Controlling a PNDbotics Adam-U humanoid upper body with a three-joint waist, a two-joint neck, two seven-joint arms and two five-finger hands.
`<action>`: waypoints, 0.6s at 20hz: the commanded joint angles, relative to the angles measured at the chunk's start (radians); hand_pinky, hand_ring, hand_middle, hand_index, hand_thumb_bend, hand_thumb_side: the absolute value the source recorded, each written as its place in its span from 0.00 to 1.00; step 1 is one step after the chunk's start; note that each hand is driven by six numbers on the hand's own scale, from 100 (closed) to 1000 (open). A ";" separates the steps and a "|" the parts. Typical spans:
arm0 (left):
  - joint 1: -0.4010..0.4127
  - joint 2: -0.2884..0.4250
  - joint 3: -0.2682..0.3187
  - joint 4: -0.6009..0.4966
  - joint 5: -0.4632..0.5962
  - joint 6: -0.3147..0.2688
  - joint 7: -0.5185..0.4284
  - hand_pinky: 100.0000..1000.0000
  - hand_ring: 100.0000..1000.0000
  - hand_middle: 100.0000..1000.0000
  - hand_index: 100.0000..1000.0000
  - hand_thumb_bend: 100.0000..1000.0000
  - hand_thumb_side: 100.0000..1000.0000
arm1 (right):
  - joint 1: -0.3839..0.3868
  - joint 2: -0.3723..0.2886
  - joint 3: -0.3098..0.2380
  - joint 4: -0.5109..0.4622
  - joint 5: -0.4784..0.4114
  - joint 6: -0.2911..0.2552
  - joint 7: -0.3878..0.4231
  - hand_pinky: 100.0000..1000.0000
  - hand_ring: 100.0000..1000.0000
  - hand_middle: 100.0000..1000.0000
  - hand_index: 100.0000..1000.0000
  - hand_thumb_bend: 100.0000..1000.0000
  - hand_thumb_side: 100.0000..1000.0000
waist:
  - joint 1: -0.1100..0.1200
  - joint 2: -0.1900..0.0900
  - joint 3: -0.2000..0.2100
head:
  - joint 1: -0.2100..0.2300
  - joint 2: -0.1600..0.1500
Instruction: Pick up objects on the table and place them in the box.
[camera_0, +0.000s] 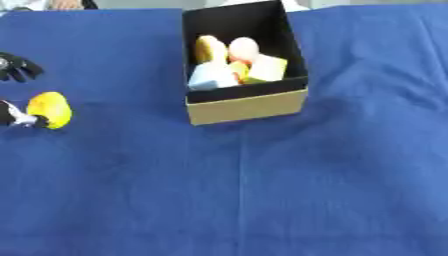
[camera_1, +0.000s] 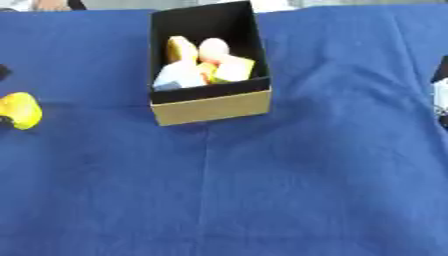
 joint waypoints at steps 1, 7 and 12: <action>-0.025 0.017 0.023 0.040 -0.051 0.004 0.017 0.83 0.79 0.77 0.87 0.59 0.19 | -0.002 -0.012 -0.013 -0.015 0.004 0.000 -0.007 0.70 0.72 0.63 0.73 0.00 0.11 | -0.001 -0.014 -0.002 | 0.010 -0.016; -0.042 -0.009 0.020 0.094 -0.076 -0.020 0.003 0.82 0.78 0.74 0.86 0.58 0.20 | -0.004 -0.004 -0.010 -0.015 0.009 0.003 -0.012 0.69 0.72 0.63 0.73 0.00 0.10 | -0.003 0.000 -0.005 | 0.015 -0.023; -0.053 -0.024 0.017 0.098 -0.039 -0.043 -0.020 0.82 0.77 0.72 0.85 0.53 0.18 | -0.005 0.003 -0.008 -0.015 0.012 0.007 -0.017 0.69 0.72 0.62 0.73 0.00 0.12 | -0.003 0.012 -0.007 | 0.015 -0.024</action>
